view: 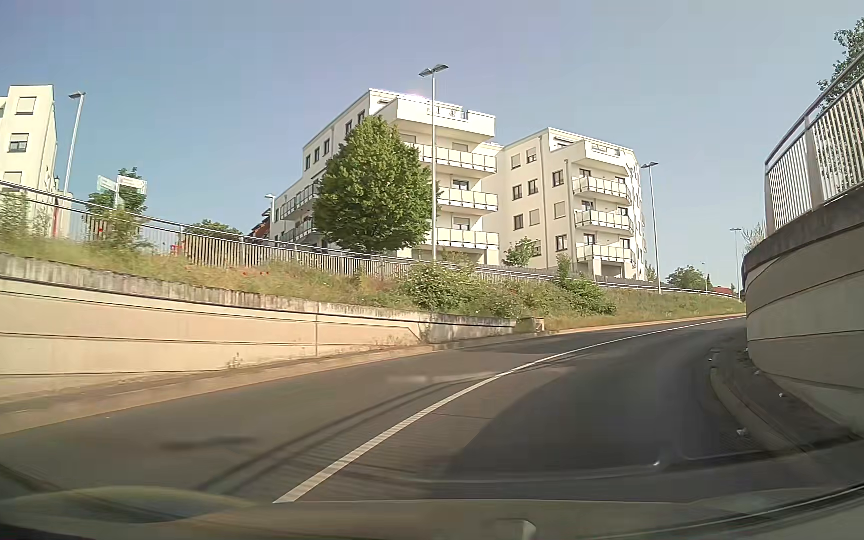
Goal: Follow the waypoints while adhering to traffic rules and regulations
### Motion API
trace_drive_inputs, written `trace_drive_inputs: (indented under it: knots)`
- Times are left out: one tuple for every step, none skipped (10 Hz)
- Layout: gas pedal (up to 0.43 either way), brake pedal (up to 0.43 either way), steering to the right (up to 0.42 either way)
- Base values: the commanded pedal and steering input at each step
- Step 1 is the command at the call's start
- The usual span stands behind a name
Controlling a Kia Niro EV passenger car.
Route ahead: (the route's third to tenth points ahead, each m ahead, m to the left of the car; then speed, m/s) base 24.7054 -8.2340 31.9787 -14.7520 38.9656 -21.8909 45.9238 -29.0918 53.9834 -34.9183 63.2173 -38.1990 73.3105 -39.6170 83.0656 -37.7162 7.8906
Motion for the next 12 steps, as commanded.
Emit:
trace_drive_inputs:
  knots:
    - [0.157,0.030,0.130]
    - [0.169,0.030,0.130]
    - [0.169,0.030,0.130]
    - [0.169,0.030,0.130]
    - [0.169,0.030,0.130]
    - [0.169,0.030,0.130]
    - [0.177,0.030,0.130]
    - [0.177,0.030,0.130]
    - [0.189,0.030,0.130]
    - [0.189,0.030,0.132]
    - [0.189,0.030,0.134]
    - [0.197,0.030,0.135]
